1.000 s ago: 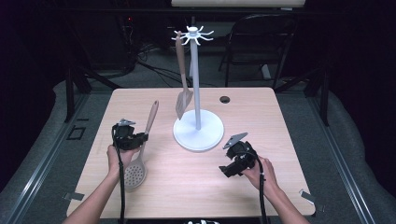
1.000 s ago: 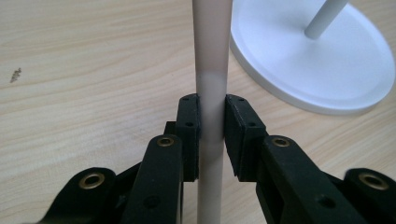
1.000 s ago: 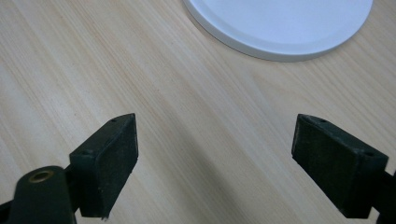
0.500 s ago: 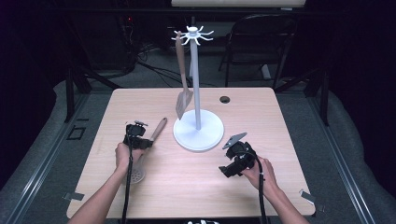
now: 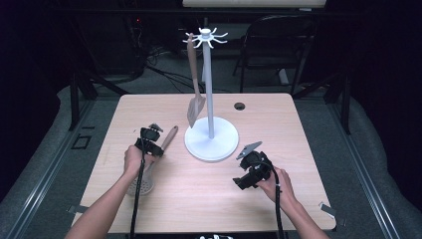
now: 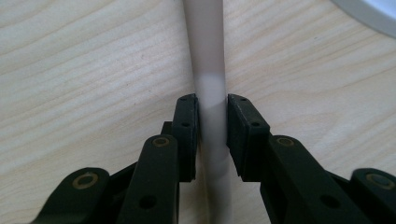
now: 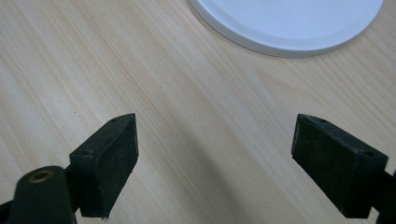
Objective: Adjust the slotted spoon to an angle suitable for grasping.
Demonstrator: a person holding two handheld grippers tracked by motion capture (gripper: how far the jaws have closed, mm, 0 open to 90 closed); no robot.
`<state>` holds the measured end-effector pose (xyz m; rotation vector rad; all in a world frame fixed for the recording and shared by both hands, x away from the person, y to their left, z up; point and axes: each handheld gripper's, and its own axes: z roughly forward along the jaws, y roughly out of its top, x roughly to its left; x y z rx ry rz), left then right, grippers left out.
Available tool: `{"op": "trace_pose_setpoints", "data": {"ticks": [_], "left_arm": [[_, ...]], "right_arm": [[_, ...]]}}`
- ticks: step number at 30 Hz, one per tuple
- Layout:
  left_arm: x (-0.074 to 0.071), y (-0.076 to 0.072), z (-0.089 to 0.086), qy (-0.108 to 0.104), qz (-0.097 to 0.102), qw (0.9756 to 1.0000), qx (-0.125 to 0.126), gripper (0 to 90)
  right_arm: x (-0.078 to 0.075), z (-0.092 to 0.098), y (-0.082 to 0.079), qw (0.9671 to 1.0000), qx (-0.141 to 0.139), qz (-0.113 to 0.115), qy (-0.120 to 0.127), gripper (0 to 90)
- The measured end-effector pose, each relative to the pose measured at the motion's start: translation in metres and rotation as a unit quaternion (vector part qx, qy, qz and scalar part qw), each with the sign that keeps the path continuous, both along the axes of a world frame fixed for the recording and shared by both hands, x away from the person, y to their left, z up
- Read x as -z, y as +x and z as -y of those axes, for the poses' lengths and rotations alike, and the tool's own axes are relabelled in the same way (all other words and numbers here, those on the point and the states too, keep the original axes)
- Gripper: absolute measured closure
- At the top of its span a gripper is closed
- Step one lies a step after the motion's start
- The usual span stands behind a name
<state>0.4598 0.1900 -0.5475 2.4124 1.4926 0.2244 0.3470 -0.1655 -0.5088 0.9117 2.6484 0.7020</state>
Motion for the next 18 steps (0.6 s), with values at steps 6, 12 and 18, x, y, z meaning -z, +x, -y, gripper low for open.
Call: {"op": "trace_pose_setpoints", "data": {"ticks": [6,12,18], "left_arm": [[0.002,0.003,0.004,0.005,-0.009,0.9999,0.002,74.2],[0.004,-0.001,-0.006,-0.041,0.003,0.9992,-0.005,76.3],[-0.003,-0.016,-0.016,-0.088,0.046,0.9950,-0.012,76.6]], "right_arm": [[-0.001,0.002,0.000,1.0000,-0.002,-0.002,-0.006,14.2],[-0.002,0.002,0.000,1.0000,-0.002,-0.001,-0.005,14.2],[-0.001,0.003,0.001,1.0000,0.001,-0.001,-0.001,14.2]]}}
